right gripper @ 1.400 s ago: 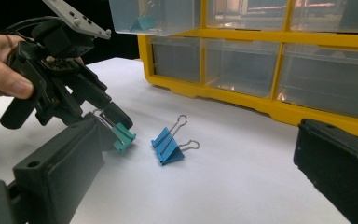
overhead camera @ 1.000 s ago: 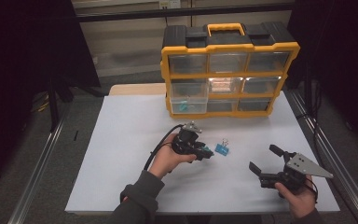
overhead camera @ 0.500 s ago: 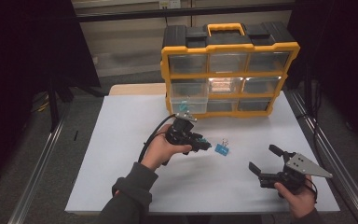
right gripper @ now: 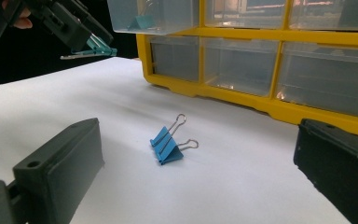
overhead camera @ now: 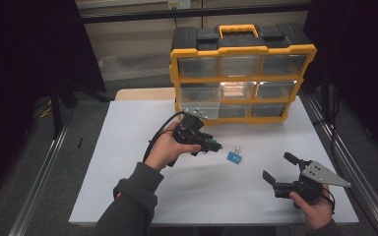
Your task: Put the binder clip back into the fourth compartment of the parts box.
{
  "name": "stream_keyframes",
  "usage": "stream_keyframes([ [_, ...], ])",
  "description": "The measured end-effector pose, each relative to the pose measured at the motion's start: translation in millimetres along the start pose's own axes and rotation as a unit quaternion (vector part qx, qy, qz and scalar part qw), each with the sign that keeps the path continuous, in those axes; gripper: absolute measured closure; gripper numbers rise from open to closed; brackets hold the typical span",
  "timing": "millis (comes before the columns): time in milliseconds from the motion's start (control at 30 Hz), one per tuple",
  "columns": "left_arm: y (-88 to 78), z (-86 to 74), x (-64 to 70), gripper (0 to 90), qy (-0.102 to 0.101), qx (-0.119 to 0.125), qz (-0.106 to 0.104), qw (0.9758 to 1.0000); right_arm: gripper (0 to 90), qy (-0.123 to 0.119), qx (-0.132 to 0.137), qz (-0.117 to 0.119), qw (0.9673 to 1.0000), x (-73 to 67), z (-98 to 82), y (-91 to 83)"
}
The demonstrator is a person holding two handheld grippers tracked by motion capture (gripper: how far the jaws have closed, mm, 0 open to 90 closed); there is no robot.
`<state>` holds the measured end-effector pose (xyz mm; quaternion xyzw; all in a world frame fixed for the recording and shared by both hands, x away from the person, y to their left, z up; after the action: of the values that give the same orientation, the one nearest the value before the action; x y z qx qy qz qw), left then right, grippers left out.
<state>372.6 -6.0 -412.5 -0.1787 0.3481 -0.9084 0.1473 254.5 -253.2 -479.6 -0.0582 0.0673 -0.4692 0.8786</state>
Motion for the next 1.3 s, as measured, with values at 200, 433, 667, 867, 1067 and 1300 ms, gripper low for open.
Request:
stream_keyframes([
  [200, -9.2, 12.7, 0.3, 50.1, 0.001, 0.007, 0.002, 1.0000, 0.6, -0.002, -0.001, 0.002, 1.0000, -0.1, -0.2, -0.3],
  [433, -18.1, 23.0, -1.6, 50.1, 0.005, 0.009, 0.000, 0.9999, 0.6, -0.003, 0.001, 0.001, 1.0000, 0.0, 0.2, -0.4],
  [667, -25.7, 34.1, -3.2, 50.1, 0.001, 0.009, 0.004, 0.9999, 0.6, -0.001, 0.000, 0.000, 1.0000, -0.1, 0.3, -0.5],
  [867, -30.3, 42.3, -2.0, 50.1, 0.008, 0.014, 0.003, 0.9999, 0.6, -0.001, 0.000, 0.001, 1.0000, -0.2, 0.3, -0.5],
  [1067, -44.0, 54.0, -3.0, 50.1, 0.015, 0.019, 0.008, 0.9997, 0.6, 0.000, -0.001, 0.002, 1.0000, -0.7, 0.0, -0.4],
  [1300, -54.2, 65.8, -5.6, 50.1, 0.018, 0.022, 0.016, 0.9995, 0.6, -0.001, -0.001, 0.002, 1.0000, -0.1, 0.3, -0.4],
])
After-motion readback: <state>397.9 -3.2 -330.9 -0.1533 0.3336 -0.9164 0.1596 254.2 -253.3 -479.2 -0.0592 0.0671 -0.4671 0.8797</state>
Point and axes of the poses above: each handheld gripper's, and its own axes: y roughly forward along the jaws, z roughly out of its top, x roughly to its right, the point moved 6 cm from there along y, roughly forward along the jaws, and after that the axes turned 3 degrees about z, right-handed, at the moved point
